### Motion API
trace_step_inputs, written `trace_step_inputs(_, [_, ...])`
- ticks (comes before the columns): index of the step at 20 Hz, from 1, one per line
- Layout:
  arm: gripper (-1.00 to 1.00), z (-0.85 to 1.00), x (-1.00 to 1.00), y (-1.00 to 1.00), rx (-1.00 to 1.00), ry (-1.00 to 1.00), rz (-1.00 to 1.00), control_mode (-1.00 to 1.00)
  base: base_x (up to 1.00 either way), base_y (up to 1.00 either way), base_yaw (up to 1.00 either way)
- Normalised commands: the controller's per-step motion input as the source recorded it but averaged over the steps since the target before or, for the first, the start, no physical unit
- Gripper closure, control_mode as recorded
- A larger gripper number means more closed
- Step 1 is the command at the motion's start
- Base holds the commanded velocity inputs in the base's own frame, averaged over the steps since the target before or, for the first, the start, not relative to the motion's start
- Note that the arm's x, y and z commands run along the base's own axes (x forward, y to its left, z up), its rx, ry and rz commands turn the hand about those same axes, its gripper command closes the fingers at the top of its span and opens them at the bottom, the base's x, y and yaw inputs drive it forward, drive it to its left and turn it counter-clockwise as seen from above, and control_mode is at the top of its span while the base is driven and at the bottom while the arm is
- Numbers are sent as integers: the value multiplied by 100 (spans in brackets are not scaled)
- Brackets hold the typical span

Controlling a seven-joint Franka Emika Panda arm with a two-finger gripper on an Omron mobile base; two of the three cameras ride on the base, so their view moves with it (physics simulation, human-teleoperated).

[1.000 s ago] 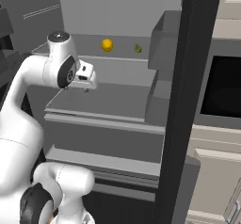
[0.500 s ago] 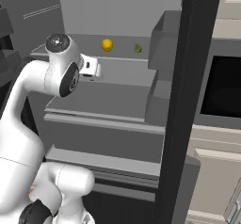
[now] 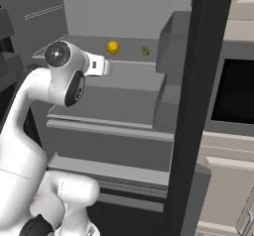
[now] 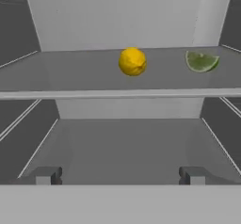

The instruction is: Grab the lemon and lemon wedge from the fridge, place them in the blender, close the lid, and turn on the blender to create a marinade.

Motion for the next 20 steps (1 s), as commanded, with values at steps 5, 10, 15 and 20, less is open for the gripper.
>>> trace_step_inputs(5, [-100, 35, 35, 0, -1, -1, -4, -100, 0, 0, 0])
trace_step_inputs(10, [-100, 3, 57, -4, 0, 3, -4, -100, 0, 0, 0])
trace_step_inputs(15, [-100, 0, 52, -2, 0, 6, -4, -100, 0, 0, 0])
trace_step_inputs(20, [-100, 0, 39, -1, 1, 7, 0, -100, 0, 0, 0])
